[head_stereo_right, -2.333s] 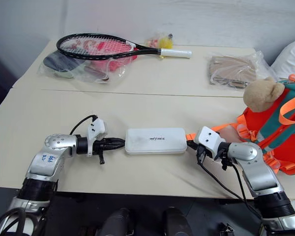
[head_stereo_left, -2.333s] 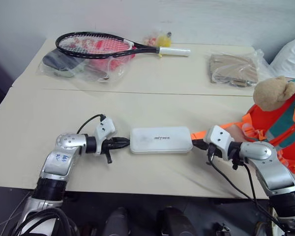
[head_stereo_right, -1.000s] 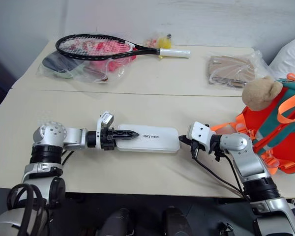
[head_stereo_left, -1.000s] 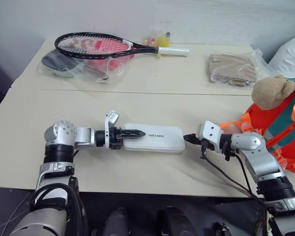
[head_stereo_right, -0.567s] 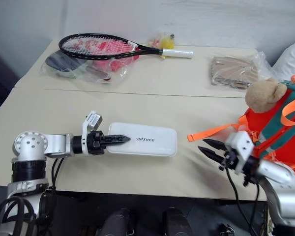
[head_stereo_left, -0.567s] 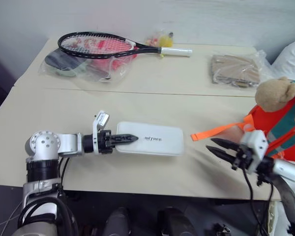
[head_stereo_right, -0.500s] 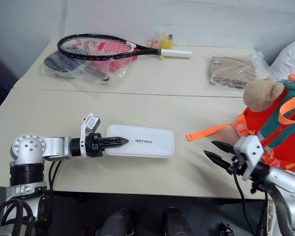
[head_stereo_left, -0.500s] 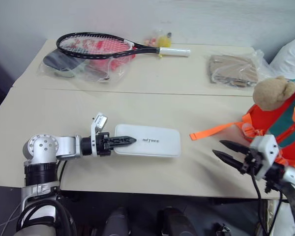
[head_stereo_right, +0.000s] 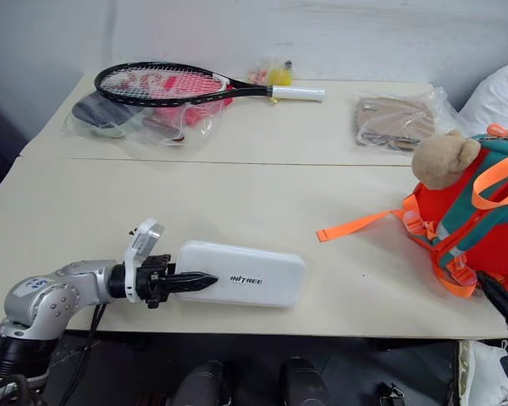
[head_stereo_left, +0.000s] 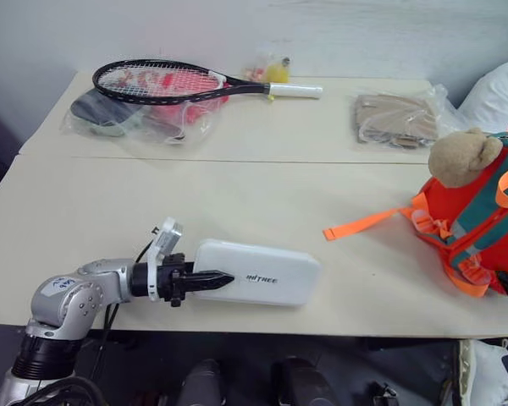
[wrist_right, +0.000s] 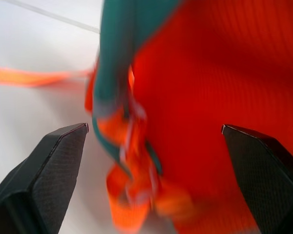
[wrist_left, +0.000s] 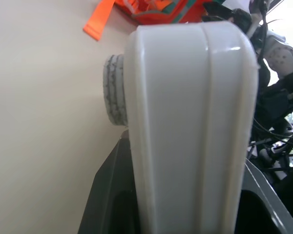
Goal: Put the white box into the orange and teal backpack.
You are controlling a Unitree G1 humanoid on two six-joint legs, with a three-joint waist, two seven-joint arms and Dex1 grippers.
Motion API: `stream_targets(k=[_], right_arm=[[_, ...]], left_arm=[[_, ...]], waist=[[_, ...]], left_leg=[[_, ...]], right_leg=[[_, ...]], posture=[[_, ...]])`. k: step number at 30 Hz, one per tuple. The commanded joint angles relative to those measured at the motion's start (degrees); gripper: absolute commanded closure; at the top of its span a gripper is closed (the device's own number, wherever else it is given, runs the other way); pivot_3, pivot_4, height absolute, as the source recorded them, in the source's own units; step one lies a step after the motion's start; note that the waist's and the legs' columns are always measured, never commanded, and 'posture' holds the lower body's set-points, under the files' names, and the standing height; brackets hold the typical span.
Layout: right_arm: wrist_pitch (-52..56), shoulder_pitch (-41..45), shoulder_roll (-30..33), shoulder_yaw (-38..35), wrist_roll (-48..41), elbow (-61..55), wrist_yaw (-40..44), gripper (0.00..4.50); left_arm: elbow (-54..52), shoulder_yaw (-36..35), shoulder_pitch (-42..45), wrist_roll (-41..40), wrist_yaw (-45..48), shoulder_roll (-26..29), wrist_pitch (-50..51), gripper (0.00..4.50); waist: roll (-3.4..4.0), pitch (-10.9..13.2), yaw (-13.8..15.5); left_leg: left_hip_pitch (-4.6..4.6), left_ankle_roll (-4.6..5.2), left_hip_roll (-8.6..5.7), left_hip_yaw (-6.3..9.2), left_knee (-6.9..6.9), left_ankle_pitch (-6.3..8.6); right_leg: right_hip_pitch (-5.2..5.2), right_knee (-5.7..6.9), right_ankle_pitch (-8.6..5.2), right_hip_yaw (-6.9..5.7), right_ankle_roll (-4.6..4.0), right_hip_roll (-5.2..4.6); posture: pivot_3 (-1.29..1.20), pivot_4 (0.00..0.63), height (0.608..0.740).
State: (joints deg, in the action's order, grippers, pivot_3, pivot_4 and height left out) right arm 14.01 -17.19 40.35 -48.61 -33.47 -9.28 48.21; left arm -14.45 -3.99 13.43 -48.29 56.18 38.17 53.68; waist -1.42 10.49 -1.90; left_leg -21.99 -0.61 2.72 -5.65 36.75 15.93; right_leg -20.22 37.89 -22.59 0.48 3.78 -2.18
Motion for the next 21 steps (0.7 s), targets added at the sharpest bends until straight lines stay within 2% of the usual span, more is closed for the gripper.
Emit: stream_targets(k=[1, 5, 8, 12, 16, 19, 21], right_arm=[[1.6, 6.7, 1.2, 4.2, -1.5, 3.3, -1.1, 0.03], [3.3, 17.9, 0.8, 12.9, -0.2, 6.1, -2.7, 0.03], [1.4, 22.4, 0.5, 16.9, 2.3, 8.8, -3.0, 0.98], [-4.7, 27.3, -1.2, 21.6, 4.2, 10.3, -0.7, 2.41], [-0.3, 32.2, -3.1, 26.8, -0.8, 4.1, 1.3, 3.75], [7.9, 37.4, -4.9, 32.6, -7.6, -2.9, 1.9, 4.49], [13.2, 39.8, -5.9, 35.4, -12.5, -7.0, 2.3, 4.49]], left_arm=[[-0.5, -1.6, 1.0, -1.1, 0.2, -1.0, -1.7, 3.22], [-1.3, -6.7, 0.4, -5.0, -2.7, -2.4, -0.7, 3.22], [-1.5, -11.6, 0.2, -9.3, -6.9, -4.9, 0.1, 3.22], [-2.3, -19.5, -1.7, -20.1, -12.1, -7.5, 2.5, 3.22], [-2.9, -23.5, -4.6, -22.3, -13.9, -7.1, 1.3, 3.22], [-0.2, -27.2, -5.3, -22.7, -15.4, -6.5, -0.6, 3.22], [2.1, -29.1, -5.3, -22.0, -16.4, -6.4, -2.0, 3.22]], waist=[[0.01, 0.0, 0.1], [0.16, 0.1, 0.3], [0.18, 0.1, 0.2], [0.17, 0.1, 0.2], [0.18, 0.1, -0.2], [0.19, 0.1, -1.2], [0.19, 0.1, -1.4]], left_leg=[[-0.01, 0.0, 0.0, 0.02, 0.0, 0.0], [-0.23, -0.04, 0.04, 0.13, 0.05, -0.02], [-0.34, 0.01, 0.03, 0.13, 0.22, 0.01], [-0.34, 0.06, 0.04, 0.16, 0.31, 0.03], [-0.31, 0.08, 0.03, 0.15, 0.3, 0.05], [-0.29, 0.01, 0.09, 0.16, 0.31, 0.01], [-0.3, -0.04, 0.11, 0.2, 0.27, -0.02]], right_leg=[[-0.01, 0.03, 0.01, 0.0, 0.01, 0.0], [-0.21, 0.08, 0.01, -0.05, 0.03, 0.05], [-0.31, 0.18, 0.02, -0.06, 0.05, 0.01], [-0.24, 0.18, 0.05, -0.1, 0.11, -0.01], [-0.22, 0.19, 0.06, -0.09, 0.13, -0.02], [-0.27, 0.32, 0.06, -0.09, 0.13, 0.01], [-0.32, 0.39, 0.06, -0.12, 0.13, 0.03]], posture=[[0.0, 0.15, 0.74], [0.0, 0.15, 0.74], [0.0, 0.15, 0.74], [0.0, 0.15, 0.74], [0.0, 0.15, 0.74], [0.0, 0.15, 0.74], [0.0, 0.15, 0.74]])
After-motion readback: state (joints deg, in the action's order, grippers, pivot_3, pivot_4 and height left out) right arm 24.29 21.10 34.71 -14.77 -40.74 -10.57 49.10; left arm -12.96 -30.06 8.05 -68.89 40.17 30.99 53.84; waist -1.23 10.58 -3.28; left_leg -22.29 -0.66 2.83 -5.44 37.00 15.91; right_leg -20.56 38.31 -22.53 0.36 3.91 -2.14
